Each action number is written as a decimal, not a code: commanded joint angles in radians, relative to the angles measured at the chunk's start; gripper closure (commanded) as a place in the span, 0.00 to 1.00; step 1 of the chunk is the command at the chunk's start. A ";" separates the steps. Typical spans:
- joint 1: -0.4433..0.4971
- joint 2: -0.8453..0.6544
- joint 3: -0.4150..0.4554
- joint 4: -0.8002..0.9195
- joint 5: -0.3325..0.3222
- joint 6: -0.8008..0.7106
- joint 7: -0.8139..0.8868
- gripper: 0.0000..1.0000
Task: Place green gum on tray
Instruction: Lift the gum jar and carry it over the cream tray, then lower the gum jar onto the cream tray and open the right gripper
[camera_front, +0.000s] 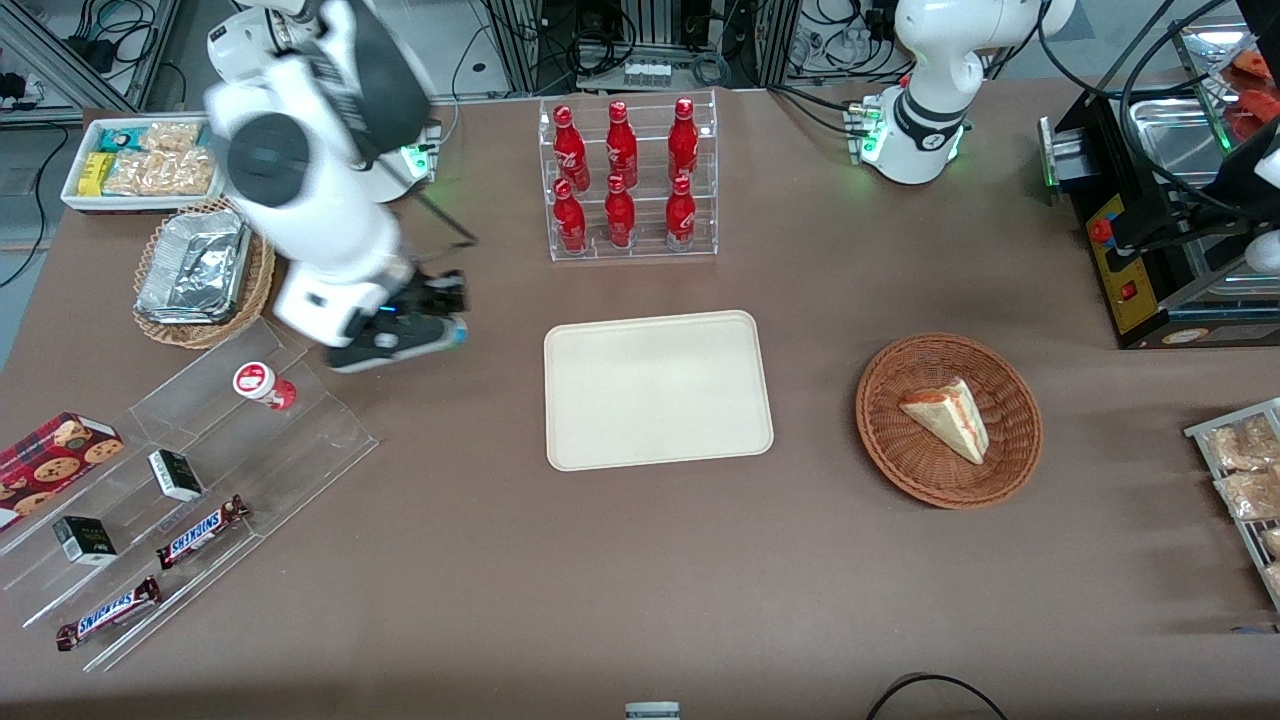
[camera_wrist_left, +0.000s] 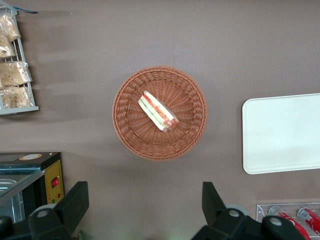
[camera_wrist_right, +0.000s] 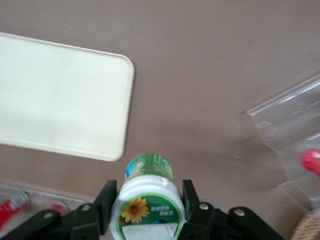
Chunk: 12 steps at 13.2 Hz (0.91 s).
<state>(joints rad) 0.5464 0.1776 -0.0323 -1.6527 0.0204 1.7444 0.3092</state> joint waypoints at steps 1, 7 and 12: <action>0.078 0.155 -0.012 0.145 0.013 0.041 0.138 1.00; 0.228 0.344 -0.011 0.174 0.012 0.286 0.401 1.00; 0.282 0.453 -0.008 0.176 0.010 0.414 0.468 1.00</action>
<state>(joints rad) 0.8153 0.5857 -0.0329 -1.5250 0.0204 2.1434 0.7499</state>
